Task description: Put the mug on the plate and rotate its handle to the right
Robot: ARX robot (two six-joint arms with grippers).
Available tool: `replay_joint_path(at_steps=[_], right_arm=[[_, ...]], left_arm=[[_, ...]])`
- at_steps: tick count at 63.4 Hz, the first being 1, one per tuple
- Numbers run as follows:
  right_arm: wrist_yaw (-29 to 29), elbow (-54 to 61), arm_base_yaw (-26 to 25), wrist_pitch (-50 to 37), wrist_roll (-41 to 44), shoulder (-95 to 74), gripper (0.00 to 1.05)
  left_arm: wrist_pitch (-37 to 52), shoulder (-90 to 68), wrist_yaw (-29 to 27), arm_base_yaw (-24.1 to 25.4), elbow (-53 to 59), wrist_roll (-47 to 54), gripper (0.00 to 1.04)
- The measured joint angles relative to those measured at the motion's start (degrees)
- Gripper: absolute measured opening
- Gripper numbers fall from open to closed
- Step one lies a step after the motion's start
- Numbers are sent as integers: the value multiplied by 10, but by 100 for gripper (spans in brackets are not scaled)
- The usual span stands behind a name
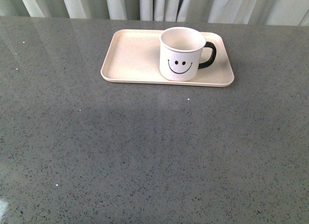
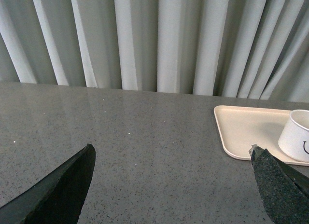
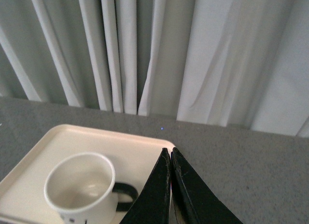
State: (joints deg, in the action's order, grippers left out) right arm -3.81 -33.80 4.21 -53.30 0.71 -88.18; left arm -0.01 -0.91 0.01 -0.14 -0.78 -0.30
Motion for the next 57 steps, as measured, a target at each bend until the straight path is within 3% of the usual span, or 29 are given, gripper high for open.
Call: replay_joint_path(at_steps=[24, 40, 45, 57], right_arm=[[37, 191, -41, -25, -1, 172, 2], [38, 268, -42, 24, -1, 295, 2], [37, 298, -42, 1, -1, 307, 2], [38, 320, -42, 66, -1, 388, 2]], left_arm=[[0, 0, 0, 0, 0, 0, 96], [0, 0, 0, 0, 0, 0, 96], [0, 0, 0, 0, 0, 0, 96], [0, 0, 0, 0, 0, 0, 96]])
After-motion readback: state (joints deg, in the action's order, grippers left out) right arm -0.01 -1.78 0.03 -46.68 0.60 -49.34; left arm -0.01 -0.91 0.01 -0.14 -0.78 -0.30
